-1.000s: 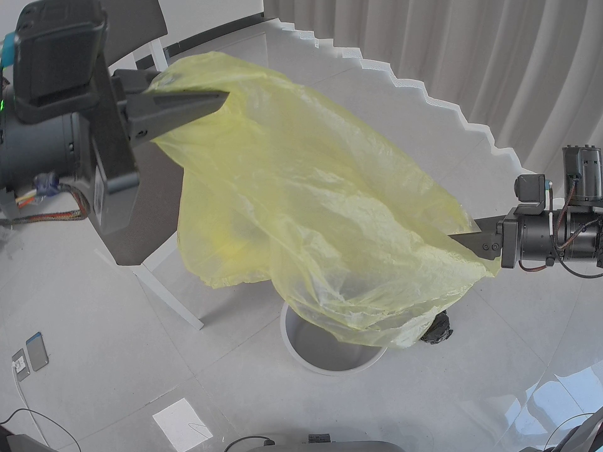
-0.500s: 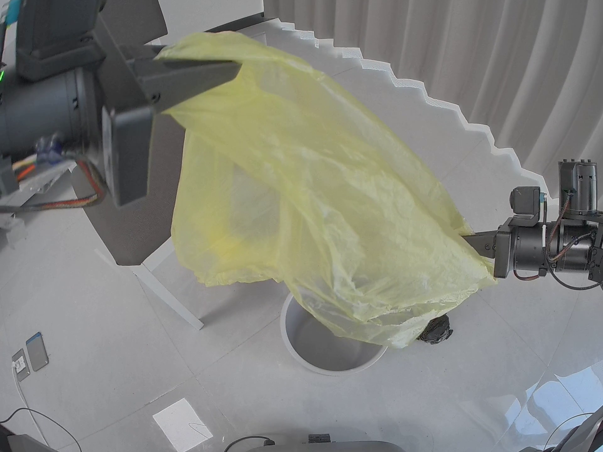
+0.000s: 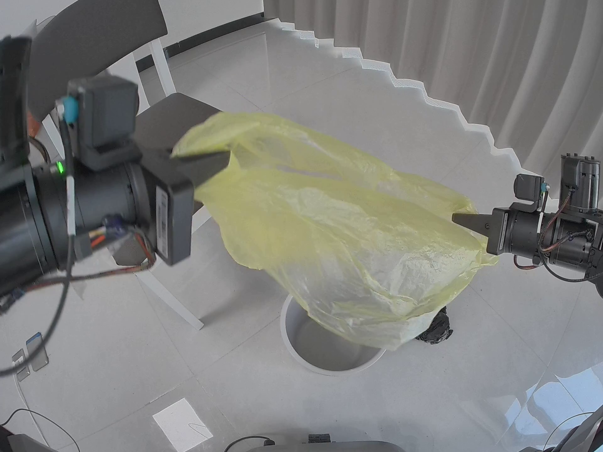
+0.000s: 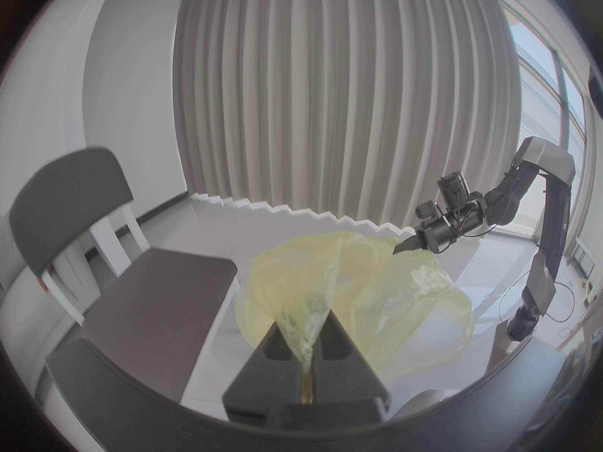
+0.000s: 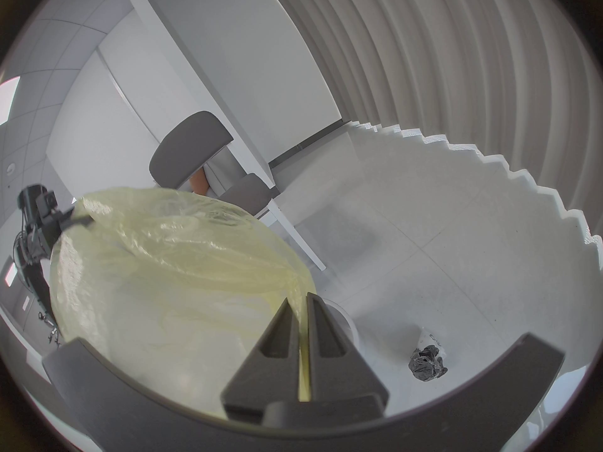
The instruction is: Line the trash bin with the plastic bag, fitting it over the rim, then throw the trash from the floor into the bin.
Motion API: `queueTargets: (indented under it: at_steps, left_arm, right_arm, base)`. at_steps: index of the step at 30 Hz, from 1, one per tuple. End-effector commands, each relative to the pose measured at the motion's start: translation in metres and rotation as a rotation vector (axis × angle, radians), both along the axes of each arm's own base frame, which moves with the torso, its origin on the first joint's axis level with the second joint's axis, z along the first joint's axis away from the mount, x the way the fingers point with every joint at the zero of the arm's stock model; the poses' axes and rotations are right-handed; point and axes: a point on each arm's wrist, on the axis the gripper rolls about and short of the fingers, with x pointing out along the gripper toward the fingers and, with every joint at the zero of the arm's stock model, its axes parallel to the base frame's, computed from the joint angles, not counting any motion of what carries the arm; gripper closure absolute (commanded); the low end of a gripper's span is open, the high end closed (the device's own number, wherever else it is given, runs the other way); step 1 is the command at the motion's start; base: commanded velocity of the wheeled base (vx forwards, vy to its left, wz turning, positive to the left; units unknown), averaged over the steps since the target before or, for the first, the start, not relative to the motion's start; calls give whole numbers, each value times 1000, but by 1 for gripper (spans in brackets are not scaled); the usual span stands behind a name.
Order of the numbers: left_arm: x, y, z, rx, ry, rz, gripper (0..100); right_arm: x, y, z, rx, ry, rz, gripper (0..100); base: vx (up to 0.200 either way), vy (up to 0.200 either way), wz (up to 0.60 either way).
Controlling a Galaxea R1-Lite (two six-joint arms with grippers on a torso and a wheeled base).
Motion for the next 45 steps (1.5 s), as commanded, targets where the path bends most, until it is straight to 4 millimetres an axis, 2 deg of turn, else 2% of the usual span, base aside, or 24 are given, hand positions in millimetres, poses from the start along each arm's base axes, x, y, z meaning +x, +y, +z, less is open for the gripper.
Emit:
queueTargets:
  at_steps: [1,5,10,13,20,23,24,26,32,38,42,45]
  left_arm:
    - [10,4,-58,-79,139,31,100]
    - [22,-7,-83,-108,153,28,100]
    - [36,-24,-121,-143,281,25,100]
    - [39,-28,-128,-140,297,25,100]
    - [57,-58,-180,-190,379,36,100]
    - [64,-63,-188,-212,362,31,100]
    - [72,-66,-198,-219,352,39,100]
    - [76,-69,-207,-209,362,40,100]
    - [90,-71,-241,-175,408,77,100]
    - [101,-62,-259,-188,408,89,100]
    - [107,-59,-278,-181,424,108,100]
    - [111,-58,-281,-190,415,116,100]
  right_arm:
    - [-1,10,-2,9,5,-32,100]
    - [6,12,-10,-23,25,-75,100]
    - [12,14,-23,-73,46,-70,100]
    - [14,15,-28,-84,57,-68,100]
    - [16,10,-56,-130,128,-67,100]
    - [22,11,-68,-131,136,-73,100]
    - [28,8,-80,-125,119,-86,100]
    - [34,5,-89,-114,94,-98,100]
    - [51,0,-110,-114,94,-115,100]
    - [61,3,-119,-122,103,-78,100]
    - [78,7,-132,-126,113,-57,100]
    - [86,8,-137,-122,114,-51,100]
  base:
    - [0,0,0]
    - [0,0,0]
    - [0,0,0]
    - [0,0,0]
    - [0,0,0]
    - [0,0,0]
    - [0,0,0]
    - [0,0,0]
    - [0,0,0]
    - [0,0,0]
    - [0,0,0]
    - [0,0,0]
